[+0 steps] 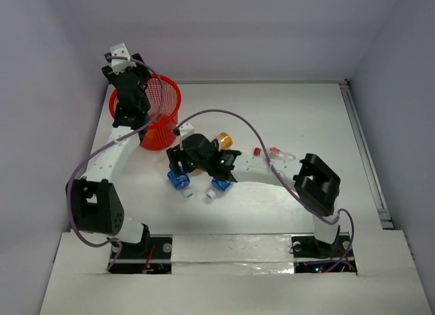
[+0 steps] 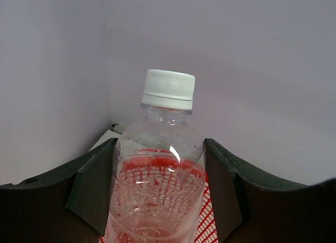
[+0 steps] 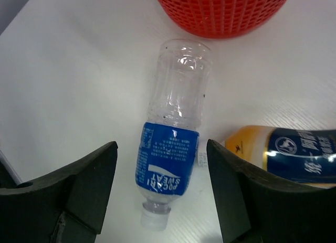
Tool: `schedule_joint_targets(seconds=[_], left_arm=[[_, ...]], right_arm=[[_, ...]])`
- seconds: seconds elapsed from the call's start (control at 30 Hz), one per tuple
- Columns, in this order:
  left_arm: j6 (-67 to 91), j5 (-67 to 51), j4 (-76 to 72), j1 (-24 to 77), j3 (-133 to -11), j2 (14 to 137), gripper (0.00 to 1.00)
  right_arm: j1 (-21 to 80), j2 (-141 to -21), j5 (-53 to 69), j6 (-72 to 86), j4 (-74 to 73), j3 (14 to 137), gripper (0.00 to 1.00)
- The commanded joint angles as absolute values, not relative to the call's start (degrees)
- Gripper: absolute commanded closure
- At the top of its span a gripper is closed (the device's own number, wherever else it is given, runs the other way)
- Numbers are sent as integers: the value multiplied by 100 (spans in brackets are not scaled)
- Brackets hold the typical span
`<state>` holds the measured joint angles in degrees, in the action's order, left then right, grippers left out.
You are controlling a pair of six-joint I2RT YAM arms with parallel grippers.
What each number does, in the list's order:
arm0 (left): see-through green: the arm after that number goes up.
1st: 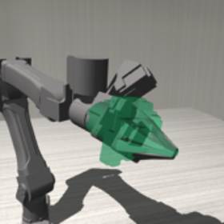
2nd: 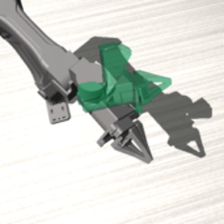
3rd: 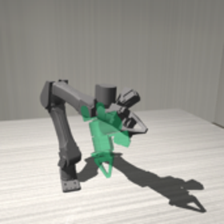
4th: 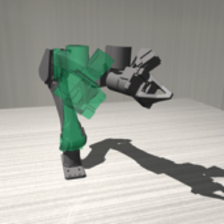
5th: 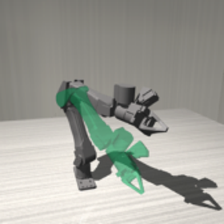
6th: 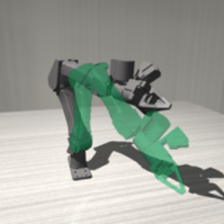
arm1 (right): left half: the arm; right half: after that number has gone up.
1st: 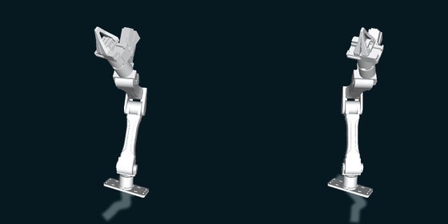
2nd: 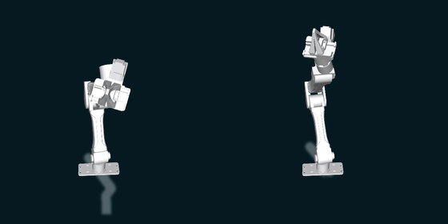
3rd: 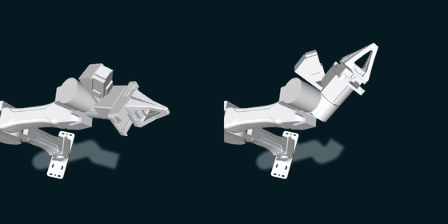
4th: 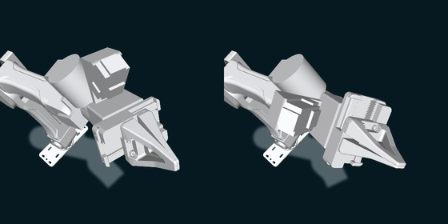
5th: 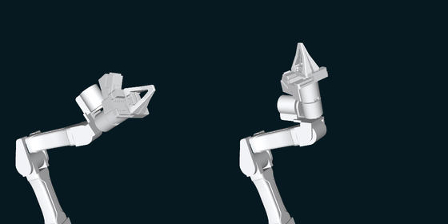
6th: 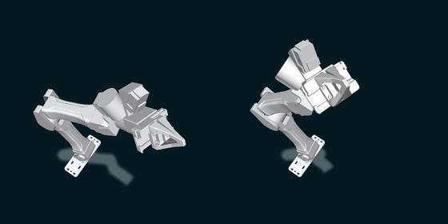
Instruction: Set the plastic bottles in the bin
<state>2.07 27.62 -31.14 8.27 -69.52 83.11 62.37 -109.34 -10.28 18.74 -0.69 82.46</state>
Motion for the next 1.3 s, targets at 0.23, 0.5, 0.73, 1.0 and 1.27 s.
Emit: schedule_joint_targets(seconds=[0.23,0.5,0.73,1.0,1.27], left_arm=[[-62,2777,-4394,835,-6460,8508,44],[148,2812,-4307,835,-6258,8385,18],[808,2637,-3938,835,-6232,7797,18],[2055,1934,-3051,835,-5775,6470,22],[2496,470,-1148,835,-5747,4907,25]], right_arm=[[6398,-12312,-1582,1354,-992,10132,20],[6398,-13086,-1705,1389,-1309,10801,17],[6398,-13491,-1889,1345,-1441,11135,18],[6512,-13632,-1968,1441,-1354,11417,40],[6732,-11966,-1785,1494,-485,10189,50]])
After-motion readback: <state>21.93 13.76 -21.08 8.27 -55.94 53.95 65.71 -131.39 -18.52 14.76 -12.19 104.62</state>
